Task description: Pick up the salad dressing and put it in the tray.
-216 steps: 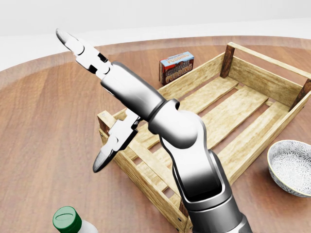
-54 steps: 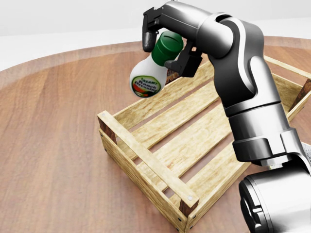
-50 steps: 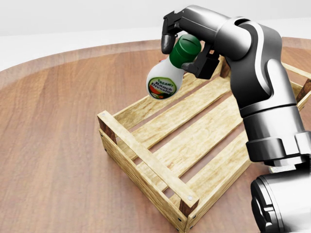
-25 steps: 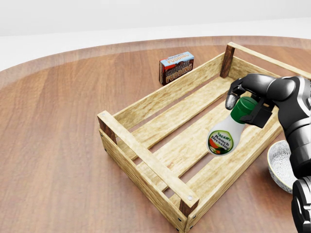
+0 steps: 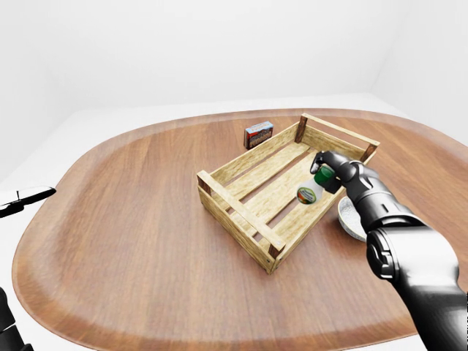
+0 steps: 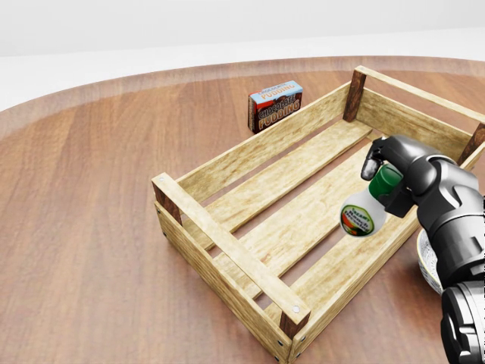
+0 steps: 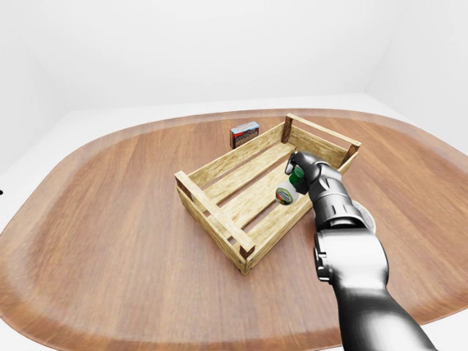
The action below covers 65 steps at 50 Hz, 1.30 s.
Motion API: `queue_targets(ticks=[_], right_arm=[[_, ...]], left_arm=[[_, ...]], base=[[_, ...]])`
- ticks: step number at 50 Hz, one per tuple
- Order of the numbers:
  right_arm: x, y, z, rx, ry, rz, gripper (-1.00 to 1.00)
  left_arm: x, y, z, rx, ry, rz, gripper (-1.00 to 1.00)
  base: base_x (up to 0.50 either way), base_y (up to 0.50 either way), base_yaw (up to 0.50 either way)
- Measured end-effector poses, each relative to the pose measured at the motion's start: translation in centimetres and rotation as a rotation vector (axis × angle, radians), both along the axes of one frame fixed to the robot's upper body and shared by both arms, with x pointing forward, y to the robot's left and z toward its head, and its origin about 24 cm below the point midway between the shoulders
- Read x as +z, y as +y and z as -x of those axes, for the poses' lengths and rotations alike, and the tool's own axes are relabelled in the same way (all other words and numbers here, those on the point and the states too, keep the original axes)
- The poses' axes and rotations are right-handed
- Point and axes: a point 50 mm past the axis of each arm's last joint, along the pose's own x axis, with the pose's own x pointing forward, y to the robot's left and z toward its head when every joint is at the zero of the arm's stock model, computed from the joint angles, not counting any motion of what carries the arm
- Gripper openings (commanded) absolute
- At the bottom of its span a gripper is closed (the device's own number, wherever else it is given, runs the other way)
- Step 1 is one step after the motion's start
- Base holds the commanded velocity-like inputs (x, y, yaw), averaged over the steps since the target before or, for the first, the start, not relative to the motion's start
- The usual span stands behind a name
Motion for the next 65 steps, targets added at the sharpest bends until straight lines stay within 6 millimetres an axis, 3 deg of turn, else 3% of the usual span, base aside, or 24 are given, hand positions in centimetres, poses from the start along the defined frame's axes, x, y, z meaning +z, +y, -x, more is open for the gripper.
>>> queue_targets(ticks=[13,25,38,65], right_arm=[[-1.5,0.8,0.3,0.047,0.093,0.0,-0.96],[0.2,1.0,0.0,0.12,0.212,0.017,-0.97],[0.3,0.7,0.0,0.107,0.209,0.035,-0.96],[-2.7,1.4,0.7,0.103,0.221,0.041,-0.96]], left_arm=[[-0.2,0.0,-0.1,-0.002,0.007,0.006,1.0],[-0.8,0.3,-0.3,-0.001,0.028,0.022,1.0],[-1.1,0.4,-0.3,-0.001,0.039,0.028,1.0],[-1.4,0.4,-0.4,-0.003,0.053,0.034,1.0]], base=[[0.0,0.0,0.0],[0.0,0.0,0.0],[0.0,0.0,0.0],[0.0,0.0,0.0]])
